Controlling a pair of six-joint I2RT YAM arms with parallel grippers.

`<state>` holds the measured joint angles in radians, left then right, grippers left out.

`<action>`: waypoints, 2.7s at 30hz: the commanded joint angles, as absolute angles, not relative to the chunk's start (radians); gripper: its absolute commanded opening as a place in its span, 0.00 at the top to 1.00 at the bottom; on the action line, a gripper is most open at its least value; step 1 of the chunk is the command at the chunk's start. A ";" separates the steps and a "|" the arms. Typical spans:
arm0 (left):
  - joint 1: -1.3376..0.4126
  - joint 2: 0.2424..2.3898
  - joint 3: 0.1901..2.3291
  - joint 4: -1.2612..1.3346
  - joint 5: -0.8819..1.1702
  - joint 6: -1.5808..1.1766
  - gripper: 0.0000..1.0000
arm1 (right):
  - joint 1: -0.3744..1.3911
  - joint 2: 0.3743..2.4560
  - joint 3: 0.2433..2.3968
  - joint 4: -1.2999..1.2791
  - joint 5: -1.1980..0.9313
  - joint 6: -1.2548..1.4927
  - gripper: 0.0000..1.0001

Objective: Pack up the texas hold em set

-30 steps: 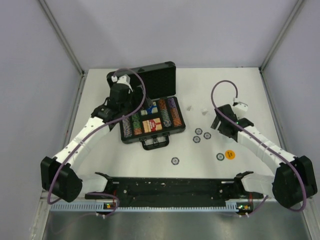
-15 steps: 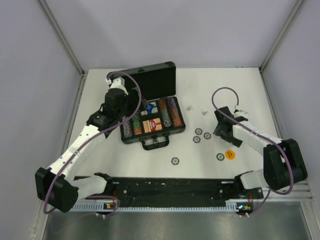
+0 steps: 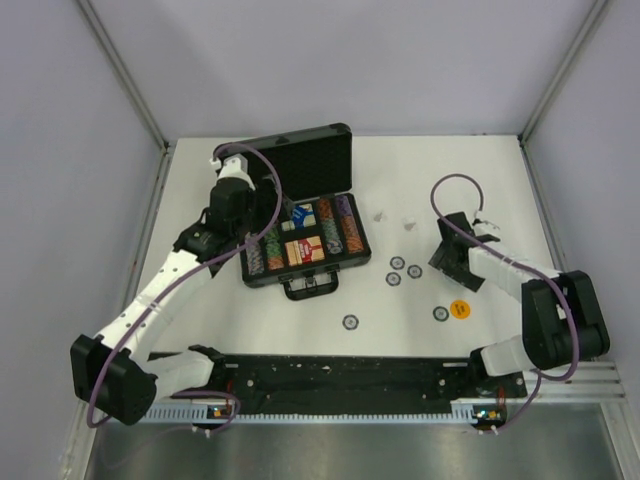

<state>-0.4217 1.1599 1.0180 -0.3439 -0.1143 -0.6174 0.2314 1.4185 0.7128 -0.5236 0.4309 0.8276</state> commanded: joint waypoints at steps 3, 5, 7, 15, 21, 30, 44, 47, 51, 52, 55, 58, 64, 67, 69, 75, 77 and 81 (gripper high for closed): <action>-0.423 1.111 1.006 -0.285 -0.158 -0.600 0.01 | 0.215 1.456 0.704 -0.479 0.397 0.793 0.23; -0.423 1.106 1.003 -0.284 -0.164 -0.600 0.02 | 0.215 1.454 0.707 -0.477 0.397 0.792 0.31; -0.422 1.101 0.997 -0.278 -0.166 -0.600 0.01 | 0.215 1.451 0.709 -0.477 0.391 0.787 0.41; -0.423 1.089 0.988 -0.270 -0.175 -0.597 0.02 | 0.248 1.413 0.738 -0.469 0.370 0.753 0.56; -0.423 1.088 0.985 -0.271 -0.190 -0.600 0.02 | 0.403 1.373 0.834 -0.471 0.384 0.719 0.56; -0.423 1.032 0.974 -0.328 -0.356 -0.630 0.02 | 0.661 1.453 1.035 -0.350 0.351 0.589 0.56; -0.422 0.913 0.966 -0.552 -0.732 -0.790 0.02 | 0.929 1.804 1.371 -0.229 0.250 0.331 0.55; -0.422 0.897 0.956 -0.557 -0.744 -0.795 0.02 | 0.957 1.848 1.413 -0.230 0.256 0.296 0.54; -0.422 0.894 0.950 -0.558 -0.745 -0.802 0.02 | 0.980 1.894 1.459 -0.242 0.259 0.259 0.54; -0.422 0.896 0.950 -0.561 -0.750 -0.804 0.02 | 0.985 1.910 1.471 -0.248 0.258 0.256 0.53; -0.422 0.905 0.962 -0.580 -0.771 -0.793 0.02 | 0.992 1.937 1.489 -0.256 0.253 0.245 0.52; -0.419 0.910 0.982 -0.629 -0.802 -0.811 0.02 | 0.997 1.957 1.500 -0.253 0.241 0.235 0.51; -0.413 0.902 0.971 -0.630 -0.792 -0.827 0.02 | 0.999 1.982 1.509 -0.259 0.236 0.236 0.47; -0.413 0.902 0.971 -0.630 -0.795 -0.827 0.02 | 1.000 1.982 1.514 -0.267 0.242 0.239 0.43; -0.411 0.902 0.973 -0.630 -0.795 -0.827 0.02 | 1.000 1.974 1.516 -0.270 0.248 0.242 0.36; -0.410 0.903 0.977 -0.624 -0.776 -0.819 0.02 | 0.999 1.914 1.520 -0.278 0.279 0.261 0.23; -0.410 0.902 0.979 -0.623 -0.773 -0.819 0.02 | 1.000 1.890 1.513 -0.279 0.294 0.264 0.22; -0.410 0.899 0.977 -0.620 -0.765 -0.821 0.02 | 0.997 1.835 1.488 -0.288 0.330 0.282 0.22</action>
<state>-0.4137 0.9089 0.9508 -0.6365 -0.7700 -0.8173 0.9855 1.9495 1.4734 -0.2955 0.2756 0.2550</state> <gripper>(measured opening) 0.980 0.781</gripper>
